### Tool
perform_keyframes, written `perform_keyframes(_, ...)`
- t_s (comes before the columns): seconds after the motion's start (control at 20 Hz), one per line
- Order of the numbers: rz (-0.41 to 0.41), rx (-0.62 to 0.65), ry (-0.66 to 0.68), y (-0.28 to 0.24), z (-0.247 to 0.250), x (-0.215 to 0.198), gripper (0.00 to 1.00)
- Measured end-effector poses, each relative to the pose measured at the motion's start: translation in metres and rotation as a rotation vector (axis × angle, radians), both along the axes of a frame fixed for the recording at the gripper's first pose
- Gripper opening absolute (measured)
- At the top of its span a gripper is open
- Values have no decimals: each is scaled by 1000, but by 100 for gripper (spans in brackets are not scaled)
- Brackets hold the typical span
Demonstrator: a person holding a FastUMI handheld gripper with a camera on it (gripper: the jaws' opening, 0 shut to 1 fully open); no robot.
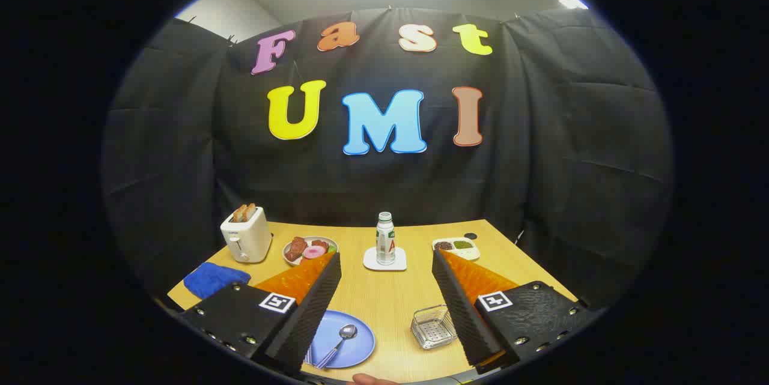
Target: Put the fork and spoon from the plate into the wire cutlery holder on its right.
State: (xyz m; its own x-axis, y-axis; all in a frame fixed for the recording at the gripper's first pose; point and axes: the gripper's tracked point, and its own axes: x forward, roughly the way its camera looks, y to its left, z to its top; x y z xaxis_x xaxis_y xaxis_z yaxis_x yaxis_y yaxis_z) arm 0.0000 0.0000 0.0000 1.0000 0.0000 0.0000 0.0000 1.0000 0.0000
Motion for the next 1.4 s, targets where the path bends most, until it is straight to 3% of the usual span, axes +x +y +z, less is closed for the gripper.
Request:
perform_keyframes(0.6,26,-43,-24,10,1,11,95)
perform_keyframes(1.05,86,-36,193,38,-61,24,95)
perform_keyframes(1.4,109,-28,521,64,-149,25,95)
